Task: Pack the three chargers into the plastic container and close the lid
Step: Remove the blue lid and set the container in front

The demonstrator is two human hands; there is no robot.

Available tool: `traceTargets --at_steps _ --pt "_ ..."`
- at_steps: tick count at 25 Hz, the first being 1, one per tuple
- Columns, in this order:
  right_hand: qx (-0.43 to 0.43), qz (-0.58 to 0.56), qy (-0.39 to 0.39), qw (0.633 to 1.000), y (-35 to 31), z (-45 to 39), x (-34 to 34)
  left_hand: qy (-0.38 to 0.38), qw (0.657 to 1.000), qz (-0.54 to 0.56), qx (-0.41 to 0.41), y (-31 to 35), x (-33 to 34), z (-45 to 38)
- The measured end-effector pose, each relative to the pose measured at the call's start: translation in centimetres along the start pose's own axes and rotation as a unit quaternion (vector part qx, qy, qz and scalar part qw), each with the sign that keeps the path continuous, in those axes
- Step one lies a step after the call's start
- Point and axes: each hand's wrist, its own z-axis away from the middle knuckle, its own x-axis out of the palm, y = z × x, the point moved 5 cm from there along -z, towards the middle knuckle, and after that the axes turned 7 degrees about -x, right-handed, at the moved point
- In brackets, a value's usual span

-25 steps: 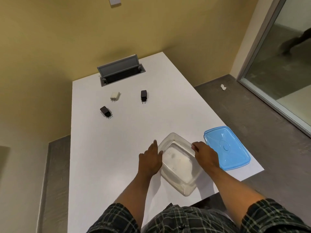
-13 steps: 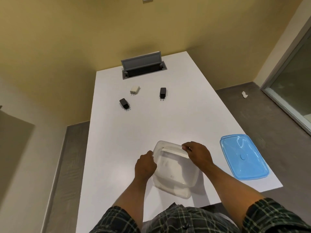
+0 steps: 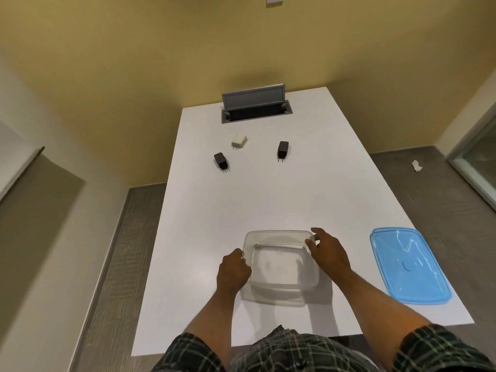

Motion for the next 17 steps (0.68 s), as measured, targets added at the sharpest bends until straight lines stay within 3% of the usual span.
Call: traceTargets --at_steps 8,17 --pt "0.005 0.058 -0.05 0.997 0.7 0.0 1.7 -0.049 0.999 -0.003 -0.007 -0.6 0.3 1.0" --pt "0.017 0.036 -0.085 0.996 0.8 0.0 2.2 -0.099 0.995 0.019 -0.014 -0.8 0.3 0.9"
